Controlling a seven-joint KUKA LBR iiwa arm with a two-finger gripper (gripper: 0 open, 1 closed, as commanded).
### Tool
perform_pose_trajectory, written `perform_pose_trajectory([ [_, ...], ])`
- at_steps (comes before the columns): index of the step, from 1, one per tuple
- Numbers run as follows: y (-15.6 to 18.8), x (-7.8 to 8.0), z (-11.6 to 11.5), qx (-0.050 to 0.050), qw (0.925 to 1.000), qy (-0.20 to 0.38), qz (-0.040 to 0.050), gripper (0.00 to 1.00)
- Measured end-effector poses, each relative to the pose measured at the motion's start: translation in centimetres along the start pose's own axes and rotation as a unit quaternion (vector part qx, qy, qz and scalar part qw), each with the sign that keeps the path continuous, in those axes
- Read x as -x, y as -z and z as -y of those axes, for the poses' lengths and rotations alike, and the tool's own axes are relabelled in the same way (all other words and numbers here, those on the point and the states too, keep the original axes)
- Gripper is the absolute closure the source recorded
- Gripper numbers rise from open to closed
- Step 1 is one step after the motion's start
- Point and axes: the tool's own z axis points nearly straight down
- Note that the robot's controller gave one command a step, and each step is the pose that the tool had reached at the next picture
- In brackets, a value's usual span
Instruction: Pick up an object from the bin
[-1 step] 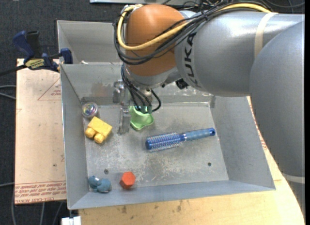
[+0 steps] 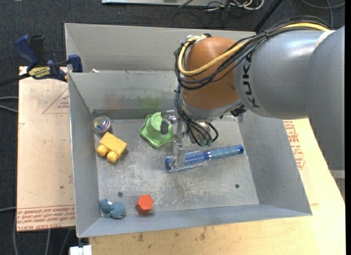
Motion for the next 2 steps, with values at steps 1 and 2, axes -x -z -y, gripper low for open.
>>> perform_pose_trajectory([
  [1, -6.16, -2.81, 3.86, 0.002, 0.9969, 0.078, 0.0008, 0.00],
  [2, -6.03, -2.71, 3.73, 0.002, 0.9969, 0.079, 0.0024, 1.00],
])
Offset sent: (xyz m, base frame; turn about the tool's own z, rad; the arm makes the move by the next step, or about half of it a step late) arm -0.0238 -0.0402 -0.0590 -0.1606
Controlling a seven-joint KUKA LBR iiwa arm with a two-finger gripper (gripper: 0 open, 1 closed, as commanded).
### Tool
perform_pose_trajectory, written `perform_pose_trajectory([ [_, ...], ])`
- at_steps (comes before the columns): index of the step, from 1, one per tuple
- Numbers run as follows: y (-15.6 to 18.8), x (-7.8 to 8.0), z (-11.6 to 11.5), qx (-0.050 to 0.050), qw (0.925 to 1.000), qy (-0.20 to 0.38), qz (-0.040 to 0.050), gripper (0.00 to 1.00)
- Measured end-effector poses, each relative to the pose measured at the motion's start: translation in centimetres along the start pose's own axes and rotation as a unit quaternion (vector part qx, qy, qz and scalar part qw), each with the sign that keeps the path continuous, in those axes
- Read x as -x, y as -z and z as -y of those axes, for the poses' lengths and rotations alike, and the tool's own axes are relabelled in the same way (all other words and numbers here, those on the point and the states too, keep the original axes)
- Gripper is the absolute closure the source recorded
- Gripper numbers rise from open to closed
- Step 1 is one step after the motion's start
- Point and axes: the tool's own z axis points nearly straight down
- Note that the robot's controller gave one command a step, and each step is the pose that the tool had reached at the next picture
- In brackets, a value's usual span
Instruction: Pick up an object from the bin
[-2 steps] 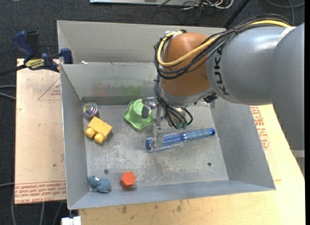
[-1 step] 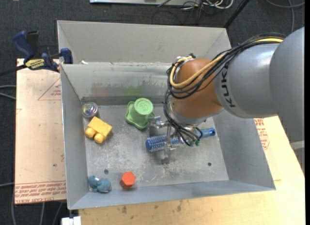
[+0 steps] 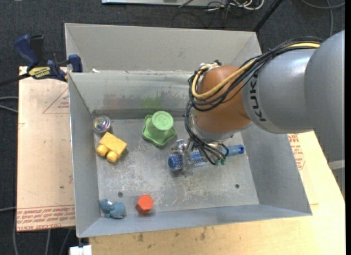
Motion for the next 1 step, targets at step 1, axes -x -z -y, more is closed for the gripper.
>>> perform_pose_trajectory([
  [1, 13.43, -2.15, -1.13, -0.001, 0.9997, 0.024, 0.0048, 1.00],
])
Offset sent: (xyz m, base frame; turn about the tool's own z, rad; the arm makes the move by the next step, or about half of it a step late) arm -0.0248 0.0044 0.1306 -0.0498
